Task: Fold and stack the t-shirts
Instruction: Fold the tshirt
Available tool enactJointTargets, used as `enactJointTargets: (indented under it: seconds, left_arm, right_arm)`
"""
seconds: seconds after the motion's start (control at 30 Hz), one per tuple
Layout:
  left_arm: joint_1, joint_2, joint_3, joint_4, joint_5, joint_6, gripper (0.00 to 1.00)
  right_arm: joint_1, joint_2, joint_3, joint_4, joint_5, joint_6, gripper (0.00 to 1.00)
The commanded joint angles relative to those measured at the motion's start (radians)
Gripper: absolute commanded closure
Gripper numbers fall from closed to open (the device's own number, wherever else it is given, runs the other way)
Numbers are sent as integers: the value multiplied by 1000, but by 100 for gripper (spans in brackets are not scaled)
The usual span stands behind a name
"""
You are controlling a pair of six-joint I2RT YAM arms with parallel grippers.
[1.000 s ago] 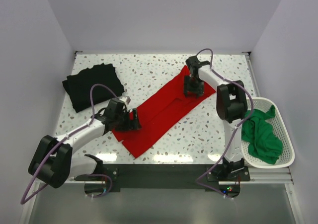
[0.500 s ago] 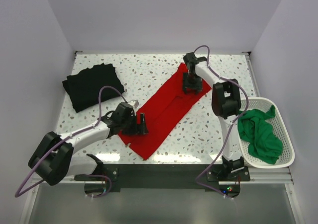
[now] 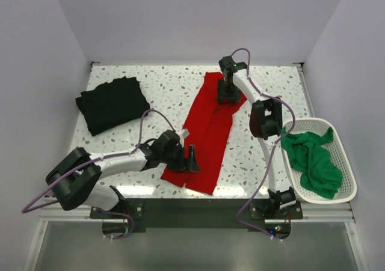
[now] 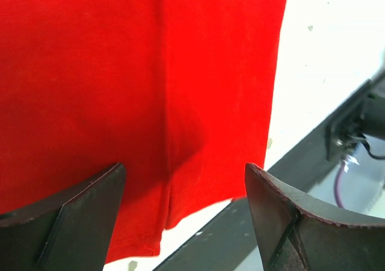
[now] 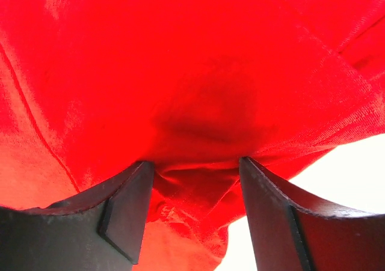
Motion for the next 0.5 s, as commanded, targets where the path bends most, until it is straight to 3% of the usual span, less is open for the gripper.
enactJointTargets:
  seconds: [0.0,0.27,0.47]
  left_arm:
    - [-73,73,36,2,33,-55,14]
    - [-186,191,141,97,73,-34,14]
    - [-225,208,180,105,86,-2,14]
  right_arm:
    - [-2,92,48,33,-20,12,36]
    - [-1,89,85,91,-82,-4,22]
    - [-2,60,108,108,-112,-25,20]
